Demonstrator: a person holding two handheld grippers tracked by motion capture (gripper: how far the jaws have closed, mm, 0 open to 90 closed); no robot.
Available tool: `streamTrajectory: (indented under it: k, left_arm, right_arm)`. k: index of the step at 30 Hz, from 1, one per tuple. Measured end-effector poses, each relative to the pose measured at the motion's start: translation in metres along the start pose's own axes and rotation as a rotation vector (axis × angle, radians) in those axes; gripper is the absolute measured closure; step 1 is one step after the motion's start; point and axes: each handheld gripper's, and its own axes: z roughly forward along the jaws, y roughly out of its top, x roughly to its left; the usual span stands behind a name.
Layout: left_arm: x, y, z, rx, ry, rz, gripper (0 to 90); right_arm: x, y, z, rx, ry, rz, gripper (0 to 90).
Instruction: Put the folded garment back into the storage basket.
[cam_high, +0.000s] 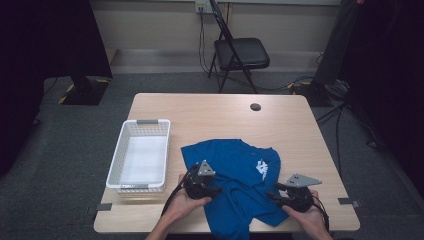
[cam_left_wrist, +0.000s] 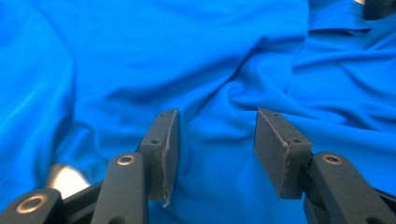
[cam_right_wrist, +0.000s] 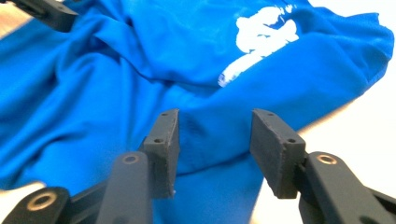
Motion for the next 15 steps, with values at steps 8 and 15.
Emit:
streamTrajectory:
  k: [8, 15]
  left_arm:
    - [0.008, -0.003, -0.001, 0.002, 0.059, -0.001, 52.7]
    - [0.015, -0.005, -0.002, -0.011, 0.095, -0.001, 53.5]
  right_arm:
    - [-0.008, 0.002, 0.011, 0.048, -0.026, -0.022, 77.4]
    - [-0.031, 0.008, 0.003, 0.006, -0.079, 0.045, 86.8]
